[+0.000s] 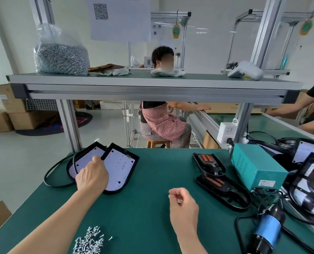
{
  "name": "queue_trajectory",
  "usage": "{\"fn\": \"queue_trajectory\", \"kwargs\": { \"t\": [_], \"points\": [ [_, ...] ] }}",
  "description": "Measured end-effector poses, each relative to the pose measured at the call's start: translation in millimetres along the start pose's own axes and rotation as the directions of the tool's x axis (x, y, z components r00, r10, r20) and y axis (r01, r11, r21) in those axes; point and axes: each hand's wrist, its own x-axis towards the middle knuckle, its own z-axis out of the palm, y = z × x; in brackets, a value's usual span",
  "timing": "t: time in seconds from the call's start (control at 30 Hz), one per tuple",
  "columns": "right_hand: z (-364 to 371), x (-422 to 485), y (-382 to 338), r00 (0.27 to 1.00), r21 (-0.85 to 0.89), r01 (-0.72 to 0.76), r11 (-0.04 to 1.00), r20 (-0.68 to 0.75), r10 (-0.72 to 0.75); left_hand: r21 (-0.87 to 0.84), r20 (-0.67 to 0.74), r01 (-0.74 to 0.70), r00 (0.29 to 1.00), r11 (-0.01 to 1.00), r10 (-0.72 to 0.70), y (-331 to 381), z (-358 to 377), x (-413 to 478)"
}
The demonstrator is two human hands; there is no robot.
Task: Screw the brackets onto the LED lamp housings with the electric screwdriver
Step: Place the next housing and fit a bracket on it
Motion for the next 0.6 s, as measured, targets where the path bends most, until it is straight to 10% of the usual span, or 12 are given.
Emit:
{"fn": "queue_trajectory", "kwargs": {
  "t": [0.3, 0.6],
  "points": [
    [-4.9, -4.8, -11.2, 1.000, 0.191, -0.025, 0.981, 0.011, 0.023, -0.224, 0.133, 0.047, 0.991, 0.973, -0.017, 34.7, -1.5, -52.1],
    [-9.7, 1.3, -18.1, 0.941, 0.580, -0.284, 0.763, 0.323, 0.105, -0.612, 0.352, 0.181, 0.934, 0.770, 0.061, 61.2, 11.0, -124.9]
  ]
}}
